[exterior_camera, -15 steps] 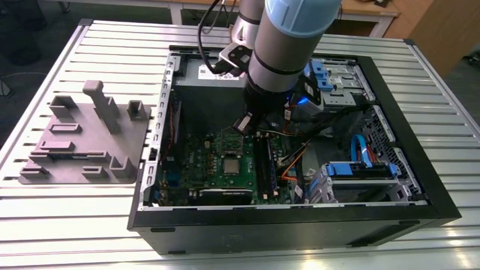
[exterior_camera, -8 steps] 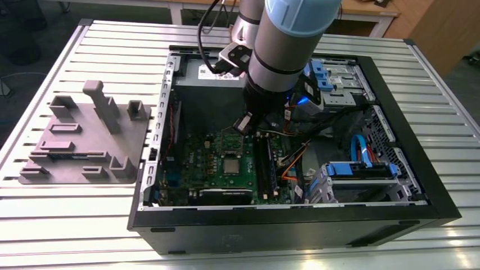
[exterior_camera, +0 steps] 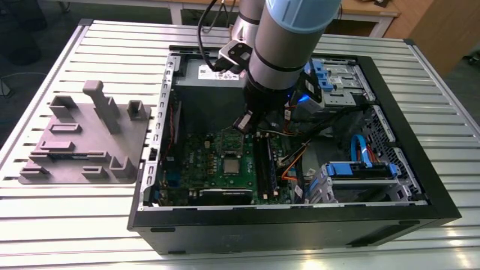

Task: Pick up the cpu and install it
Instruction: 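Close the cpu cover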

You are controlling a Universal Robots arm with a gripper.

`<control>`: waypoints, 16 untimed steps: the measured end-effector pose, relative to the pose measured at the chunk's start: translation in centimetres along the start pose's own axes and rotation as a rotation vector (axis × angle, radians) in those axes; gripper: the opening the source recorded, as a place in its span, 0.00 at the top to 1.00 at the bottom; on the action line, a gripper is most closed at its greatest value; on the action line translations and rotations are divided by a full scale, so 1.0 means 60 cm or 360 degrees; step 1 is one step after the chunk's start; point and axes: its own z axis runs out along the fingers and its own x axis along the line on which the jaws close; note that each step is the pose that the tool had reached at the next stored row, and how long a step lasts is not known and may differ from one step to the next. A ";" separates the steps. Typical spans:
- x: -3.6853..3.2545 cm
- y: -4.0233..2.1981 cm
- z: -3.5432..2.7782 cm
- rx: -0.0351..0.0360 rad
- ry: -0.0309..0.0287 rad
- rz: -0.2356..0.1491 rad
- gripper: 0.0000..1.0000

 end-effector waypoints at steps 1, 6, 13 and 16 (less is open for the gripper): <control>0.000 0.000 0.000 0.0000 0.00009 -0.0006 0.90; 0.001 0.001 0.000 -0.0005 0.00107 -0.0065 0.90; 0.003 0.002 -0.002 -0.0007 0.00149 -0.0093 0.90; 0.003 0.003 -0.005 -0.0007 0.00147 -0.0093 0.90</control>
